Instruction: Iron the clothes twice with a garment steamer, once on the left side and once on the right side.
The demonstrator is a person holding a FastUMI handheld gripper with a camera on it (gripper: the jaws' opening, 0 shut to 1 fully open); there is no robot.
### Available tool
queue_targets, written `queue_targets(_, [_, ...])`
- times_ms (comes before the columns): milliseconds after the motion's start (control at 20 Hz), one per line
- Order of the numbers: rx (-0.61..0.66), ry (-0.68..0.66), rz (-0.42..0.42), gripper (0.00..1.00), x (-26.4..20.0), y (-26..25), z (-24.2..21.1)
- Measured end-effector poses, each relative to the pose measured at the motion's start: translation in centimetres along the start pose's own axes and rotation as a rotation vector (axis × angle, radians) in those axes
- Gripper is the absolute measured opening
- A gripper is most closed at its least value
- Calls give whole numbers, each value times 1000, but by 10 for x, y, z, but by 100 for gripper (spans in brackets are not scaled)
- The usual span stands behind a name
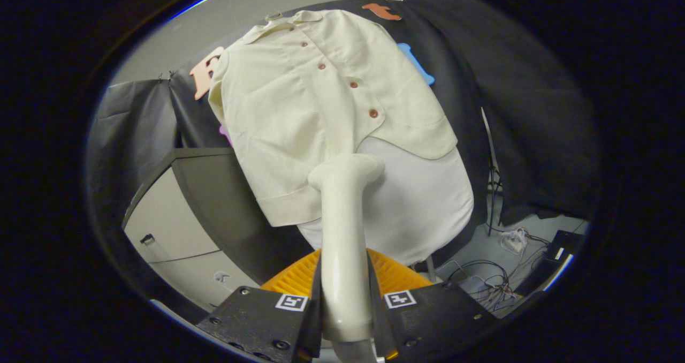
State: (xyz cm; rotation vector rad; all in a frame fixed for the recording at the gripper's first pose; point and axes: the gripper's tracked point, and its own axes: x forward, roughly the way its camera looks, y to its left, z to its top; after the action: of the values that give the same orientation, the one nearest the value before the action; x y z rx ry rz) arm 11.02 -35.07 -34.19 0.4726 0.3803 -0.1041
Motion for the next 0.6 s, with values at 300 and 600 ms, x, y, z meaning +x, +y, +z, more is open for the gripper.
queue_targets(300, [-20, -77, 37, 37, -32, 26, 56])
queue_targets(600, [-109, -204, 57, 37, -48, 63, 156])
